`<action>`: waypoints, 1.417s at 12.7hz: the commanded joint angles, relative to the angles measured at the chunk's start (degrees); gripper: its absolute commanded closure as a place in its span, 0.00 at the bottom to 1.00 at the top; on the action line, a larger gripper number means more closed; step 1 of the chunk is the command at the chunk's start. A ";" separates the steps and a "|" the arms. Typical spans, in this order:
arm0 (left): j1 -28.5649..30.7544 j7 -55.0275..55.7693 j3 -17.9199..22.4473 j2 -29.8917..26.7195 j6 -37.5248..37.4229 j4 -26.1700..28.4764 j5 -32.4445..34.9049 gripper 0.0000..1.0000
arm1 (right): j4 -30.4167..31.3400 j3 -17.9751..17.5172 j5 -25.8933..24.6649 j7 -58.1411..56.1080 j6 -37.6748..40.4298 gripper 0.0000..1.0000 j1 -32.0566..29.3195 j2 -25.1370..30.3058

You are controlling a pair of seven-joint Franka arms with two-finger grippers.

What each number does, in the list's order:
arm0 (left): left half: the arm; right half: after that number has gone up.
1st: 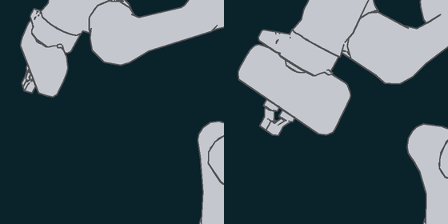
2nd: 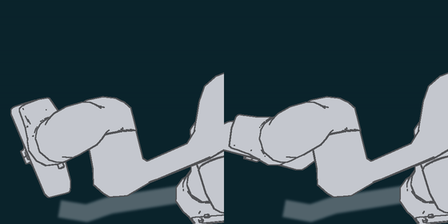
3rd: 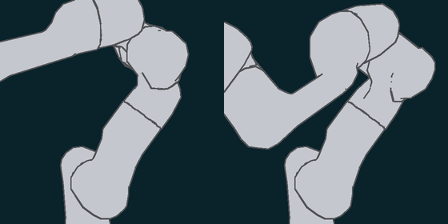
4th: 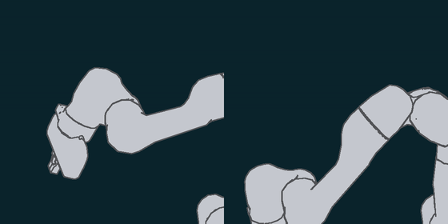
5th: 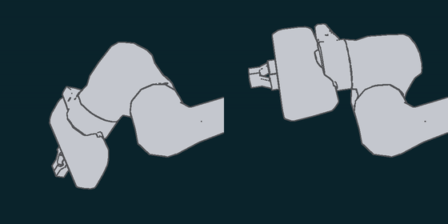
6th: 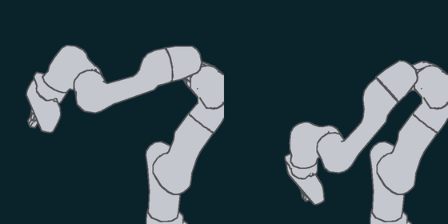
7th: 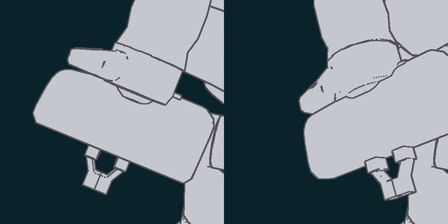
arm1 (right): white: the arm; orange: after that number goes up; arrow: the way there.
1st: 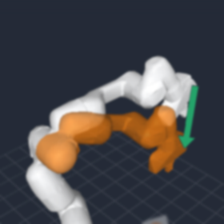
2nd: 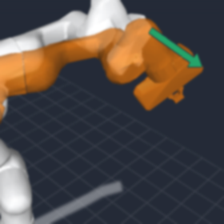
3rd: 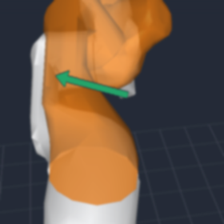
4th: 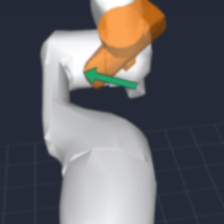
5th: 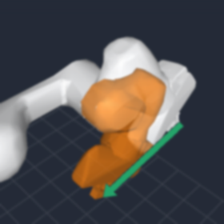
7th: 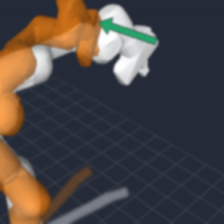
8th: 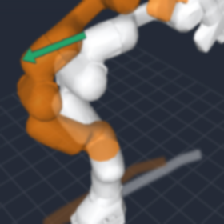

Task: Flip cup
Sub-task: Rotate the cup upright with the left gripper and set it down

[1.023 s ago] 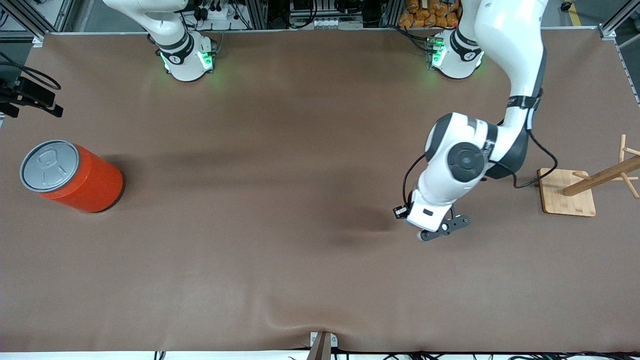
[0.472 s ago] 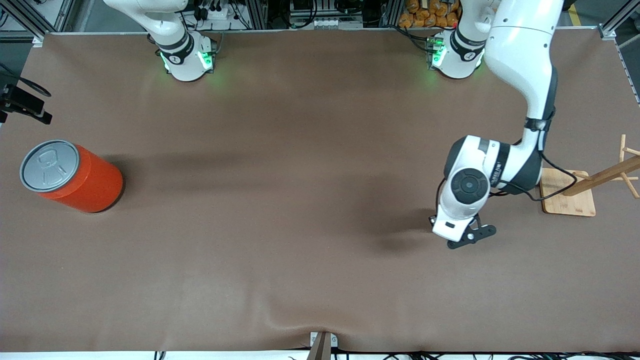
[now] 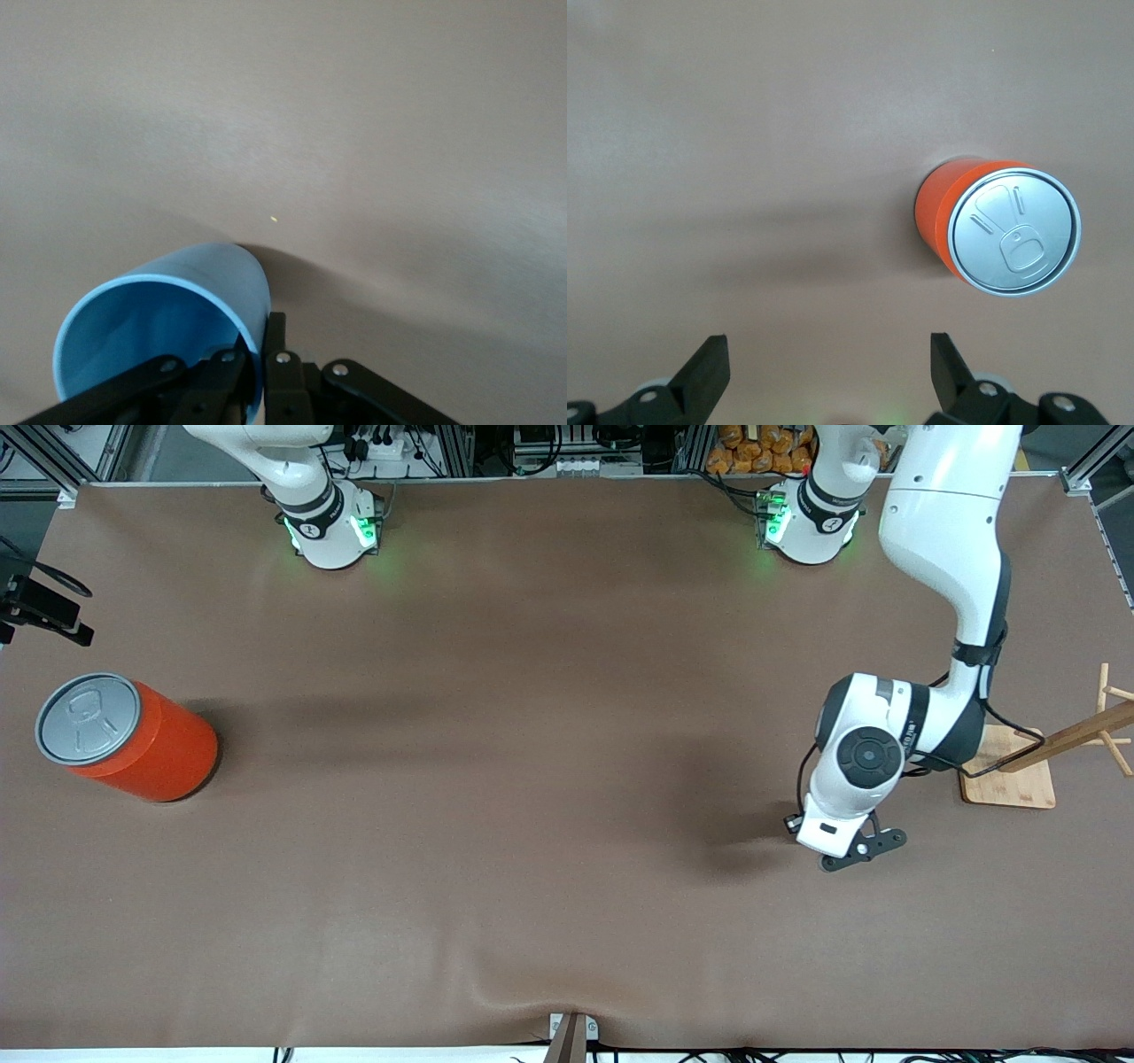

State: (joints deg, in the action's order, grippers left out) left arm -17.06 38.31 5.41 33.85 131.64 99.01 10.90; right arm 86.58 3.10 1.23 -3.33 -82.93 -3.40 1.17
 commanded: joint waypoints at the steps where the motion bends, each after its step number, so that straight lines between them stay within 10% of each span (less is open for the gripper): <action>1: 1.15 -0.61 -1.11 -2.13 1.07 2.24 -0.52 1.00 | -1.41 -0.46 0.27 -0.19 0.84 0.00 -0.64 -0.64; 2: 1.24 -0.61 -1.11 -2.13 1.07 1.89 -0.87 0.70 | -1.41 -0.55 0.35 -0.19 0.93 0.00 -0.82 -0.64; 3: 1.24 -0.96 -1.11 -2.13 1.07 1.80 -0.96 0.01 | -1.33 -0.55 0.35 -0.19 0.93 0.00 -0.73 -0.64; 9: 1.33 -2.53 -1.90 -11.16 -3.22 -2.68 -1.23 0.00 | -1.32 -0.55 0.35 -0.19 0.58 0.00 -0.73 -0.73; 18: 4.31 -31.00 -1.63 -22.16 -30.28 -17.43 -5.95 0.00 | -1.50 -0.46 0.27 -0.19 0.76 0.00 -0.99 -0.64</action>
State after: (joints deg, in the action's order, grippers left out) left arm -14.42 11.41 4.08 12.27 105.98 85.13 8.36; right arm 86.46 3.19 1.23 -3.33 -82.91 -3.42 1.03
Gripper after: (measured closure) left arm 0.000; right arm 0.000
